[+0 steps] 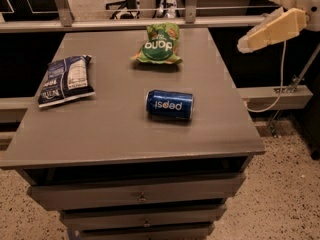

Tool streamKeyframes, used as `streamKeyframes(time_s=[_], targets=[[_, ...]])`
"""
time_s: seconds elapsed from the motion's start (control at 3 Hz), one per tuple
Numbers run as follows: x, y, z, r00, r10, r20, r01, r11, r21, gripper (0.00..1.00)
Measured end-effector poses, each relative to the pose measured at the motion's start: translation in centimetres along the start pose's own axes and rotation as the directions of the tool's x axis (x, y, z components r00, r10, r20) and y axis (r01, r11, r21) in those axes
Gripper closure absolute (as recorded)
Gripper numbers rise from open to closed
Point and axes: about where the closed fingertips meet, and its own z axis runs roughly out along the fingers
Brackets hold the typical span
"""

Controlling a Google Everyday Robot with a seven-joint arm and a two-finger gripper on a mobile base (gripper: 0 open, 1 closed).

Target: Move green rice chip bag near blue chip bag

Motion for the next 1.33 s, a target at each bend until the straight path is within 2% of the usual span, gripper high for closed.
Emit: streamKeyframes(time_s=[0.33,0.67,1.0,1.33], targets=[[0.0,0.0,0.0,1.000,0.000,0.000,0.000,1.0000,0.000,0.00],[1.2,0.5,0.0,0.999,0.044,-0.030,-0.043,0.9983,0.039,0.00],[3.6,0.8,1.2,0.991,0.121,-0.065,-0.115,0.9894,0.088,0.00],[5.5,0.3,3.5,0.982,0.181,-0.049,-0.176,0.9797,0.096,0.00]])
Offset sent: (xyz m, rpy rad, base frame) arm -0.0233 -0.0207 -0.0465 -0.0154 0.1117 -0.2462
